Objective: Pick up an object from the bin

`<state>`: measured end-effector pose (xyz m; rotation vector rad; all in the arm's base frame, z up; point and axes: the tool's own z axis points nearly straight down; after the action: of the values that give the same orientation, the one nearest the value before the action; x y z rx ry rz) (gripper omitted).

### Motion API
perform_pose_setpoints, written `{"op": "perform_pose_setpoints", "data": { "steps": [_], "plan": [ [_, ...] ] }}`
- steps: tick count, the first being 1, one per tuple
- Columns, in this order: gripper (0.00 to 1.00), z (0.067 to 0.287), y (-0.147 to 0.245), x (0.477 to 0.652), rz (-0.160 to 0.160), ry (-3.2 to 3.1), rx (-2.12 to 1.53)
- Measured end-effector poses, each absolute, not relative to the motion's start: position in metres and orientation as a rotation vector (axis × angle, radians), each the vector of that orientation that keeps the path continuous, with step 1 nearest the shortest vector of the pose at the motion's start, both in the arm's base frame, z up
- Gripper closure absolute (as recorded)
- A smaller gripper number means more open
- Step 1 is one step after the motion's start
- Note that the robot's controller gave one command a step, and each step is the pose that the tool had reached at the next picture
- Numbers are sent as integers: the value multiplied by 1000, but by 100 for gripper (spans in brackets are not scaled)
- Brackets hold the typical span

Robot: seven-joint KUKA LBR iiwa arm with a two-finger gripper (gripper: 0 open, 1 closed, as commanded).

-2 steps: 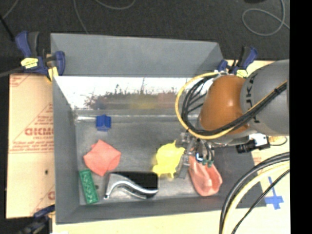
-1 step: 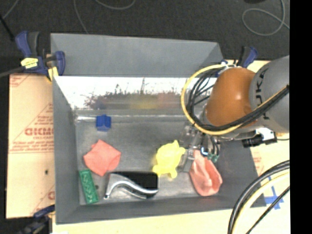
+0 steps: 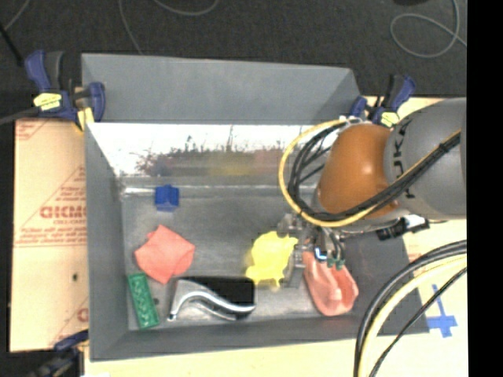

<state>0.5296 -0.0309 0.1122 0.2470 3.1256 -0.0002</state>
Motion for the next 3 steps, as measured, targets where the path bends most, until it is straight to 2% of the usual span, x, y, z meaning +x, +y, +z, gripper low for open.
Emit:
{"op": "perform_pose_setpoints", "data": {
  "steps": [1, 2, 3],
  "plan": [
    [0, 87, -30, 523, -2, 3130, 34],
    [100, 79, -24, 521, -3, 3123, -255],
    [100, 79, -24, 521, -3, 3123, -255]
  ]
}}
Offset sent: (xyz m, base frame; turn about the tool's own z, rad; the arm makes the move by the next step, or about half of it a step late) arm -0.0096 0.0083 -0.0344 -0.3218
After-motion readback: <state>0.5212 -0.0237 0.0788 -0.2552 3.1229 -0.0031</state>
